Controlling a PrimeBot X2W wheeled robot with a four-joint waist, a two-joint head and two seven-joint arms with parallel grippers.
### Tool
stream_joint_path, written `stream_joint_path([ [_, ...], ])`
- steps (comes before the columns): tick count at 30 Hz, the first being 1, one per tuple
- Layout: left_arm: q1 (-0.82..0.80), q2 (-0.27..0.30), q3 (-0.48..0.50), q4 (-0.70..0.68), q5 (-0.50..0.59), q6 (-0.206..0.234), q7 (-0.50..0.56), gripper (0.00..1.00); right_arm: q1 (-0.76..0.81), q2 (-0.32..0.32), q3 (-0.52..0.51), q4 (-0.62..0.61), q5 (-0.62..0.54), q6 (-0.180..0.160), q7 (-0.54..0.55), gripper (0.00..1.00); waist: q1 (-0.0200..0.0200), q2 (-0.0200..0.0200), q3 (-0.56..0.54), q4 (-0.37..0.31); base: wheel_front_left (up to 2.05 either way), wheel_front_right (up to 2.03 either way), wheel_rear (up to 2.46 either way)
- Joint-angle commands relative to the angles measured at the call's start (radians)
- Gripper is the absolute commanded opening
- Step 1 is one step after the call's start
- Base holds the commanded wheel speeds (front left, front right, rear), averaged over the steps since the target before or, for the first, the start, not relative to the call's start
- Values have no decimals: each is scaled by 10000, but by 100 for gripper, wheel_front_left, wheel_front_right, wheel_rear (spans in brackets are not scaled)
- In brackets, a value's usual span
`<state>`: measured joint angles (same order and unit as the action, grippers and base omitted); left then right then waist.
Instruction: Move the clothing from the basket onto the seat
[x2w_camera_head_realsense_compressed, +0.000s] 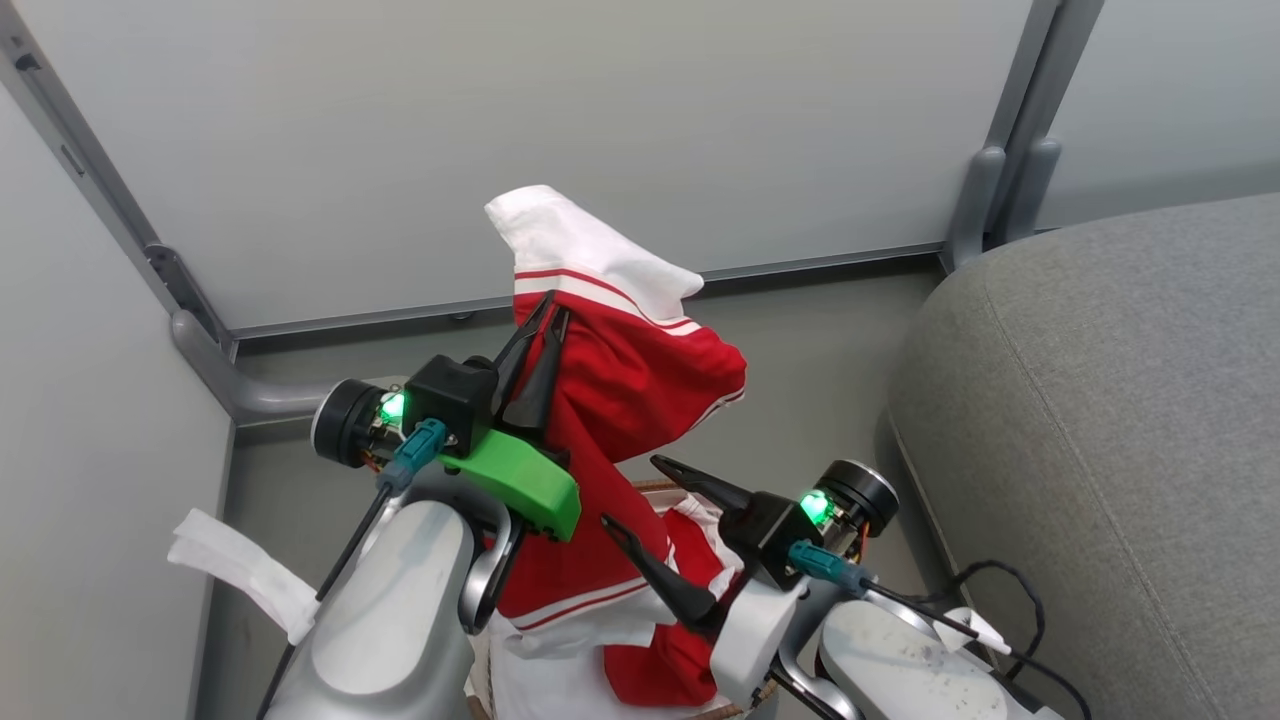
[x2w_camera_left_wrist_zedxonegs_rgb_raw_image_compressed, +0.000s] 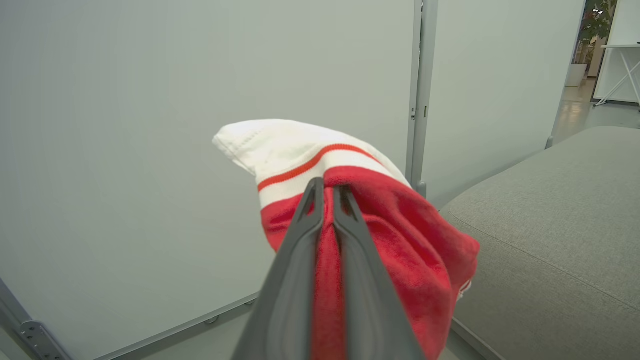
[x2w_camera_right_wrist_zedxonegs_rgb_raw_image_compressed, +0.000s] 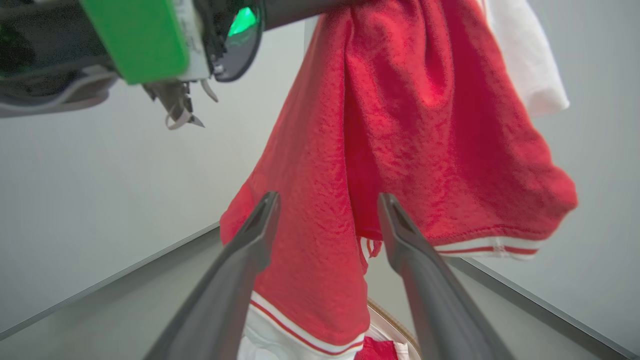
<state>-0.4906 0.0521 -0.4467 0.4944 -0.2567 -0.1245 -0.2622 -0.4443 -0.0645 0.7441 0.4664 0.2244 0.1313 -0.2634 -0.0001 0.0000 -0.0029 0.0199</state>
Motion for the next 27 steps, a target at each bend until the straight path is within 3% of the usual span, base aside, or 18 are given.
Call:
stream_joint_path([
  [1,-219,4,-87,-2,-146,-58,-38,0,-252,-1,142,203,90,-10,-19,100,1,0,69,184,0,0,0],
  [8,-444,-1,-861,-142,-664,-38,-38,0,-1041,113,588,1442,129,-10,-19,100,1,0,173,700,0,0,0],
  [24,-1052,-2,-2468,-511,-1559,343,-38,0,-1311,105,699,2537,859,-10,-19,100,1,0,482,1646,0,0,0],
  [25,-1062,-5,-2545,-534,-1587,373,-38,0,-1342,106,686,2564,868,-10,-19,97,1,0,489,1671,0,0,0],
  [26,-1075,-3,-2613,-550,-1640,392,-38,0,-1360,106,678,2588,889,-10,-19,75,1,0,494,1701,0,0,0],
  [27,-1093,-2,-2679,-557,-1688,434,-38,0,-1361,108,681,2608,915,-10,-19,44,1,0,494,1728,0,0,0],
])
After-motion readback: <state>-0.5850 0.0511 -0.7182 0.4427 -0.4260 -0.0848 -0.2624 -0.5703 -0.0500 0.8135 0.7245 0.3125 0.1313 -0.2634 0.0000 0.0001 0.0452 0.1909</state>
